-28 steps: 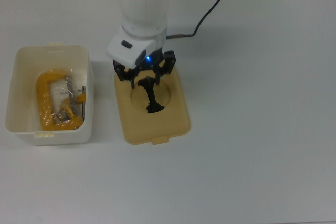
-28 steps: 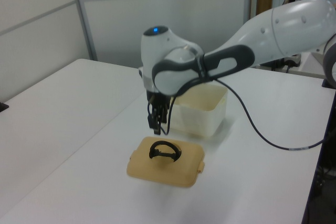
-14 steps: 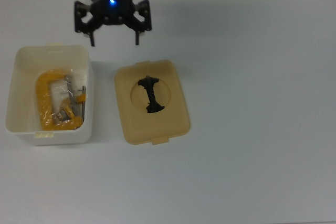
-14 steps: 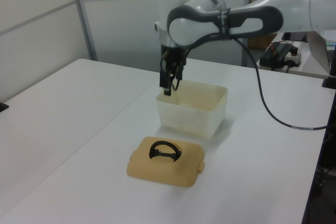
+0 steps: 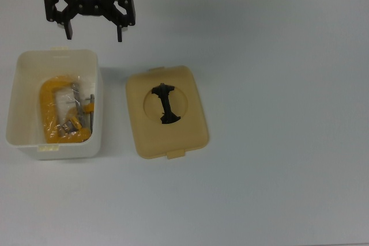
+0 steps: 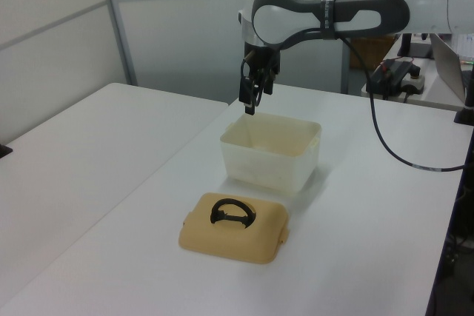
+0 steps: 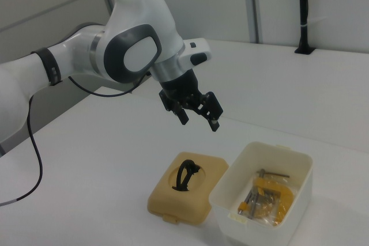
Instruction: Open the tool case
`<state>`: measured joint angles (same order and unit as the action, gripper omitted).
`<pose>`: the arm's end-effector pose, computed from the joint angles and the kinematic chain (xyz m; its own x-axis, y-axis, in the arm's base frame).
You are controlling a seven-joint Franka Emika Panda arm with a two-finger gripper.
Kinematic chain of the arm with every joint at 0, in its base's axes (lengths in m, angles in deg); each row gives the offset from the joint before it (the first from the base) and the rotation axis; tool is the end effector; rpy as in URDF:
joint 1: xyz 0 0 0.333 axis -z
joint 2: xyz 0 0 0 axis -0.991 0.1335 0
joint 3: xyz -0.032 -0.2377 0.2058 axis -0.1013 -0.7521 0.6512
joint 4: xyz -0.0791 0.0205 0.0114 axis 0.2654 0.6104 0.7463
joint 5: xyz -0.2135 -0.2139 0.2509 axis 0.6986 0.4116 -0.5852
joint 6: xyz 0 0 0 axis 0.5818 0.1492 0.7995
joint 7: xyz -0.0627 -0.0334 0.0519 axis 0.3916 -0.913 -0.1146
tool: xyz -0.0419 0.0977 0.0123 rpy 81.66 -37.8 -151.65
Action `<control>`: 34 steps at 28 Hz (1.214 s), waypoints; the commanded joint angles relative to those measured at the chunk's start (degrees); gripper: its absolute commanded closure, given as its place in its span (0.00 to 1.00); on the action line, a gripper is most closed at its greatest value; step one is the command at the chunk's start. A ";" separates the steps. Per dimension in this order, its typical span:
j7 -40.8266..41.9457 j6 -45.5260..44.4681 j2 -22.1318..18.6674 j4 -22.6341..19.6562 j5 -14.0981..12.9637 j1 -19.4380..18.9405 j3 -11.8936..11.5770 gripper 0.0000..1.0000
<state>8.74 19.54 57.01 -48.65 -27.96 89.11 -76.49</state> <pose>0.6195 -0.0488 0.5841 0.9809 0.0812 0.1767 0.0649 -0.9932 0.0962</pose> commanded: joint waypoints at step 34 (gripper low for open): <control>2.88 -9.79 -4.30 -1.12 -8.98 2.18 1.77 0.00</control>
<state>11.18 10.85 54.03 -48.48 -36.19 92.33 -76.76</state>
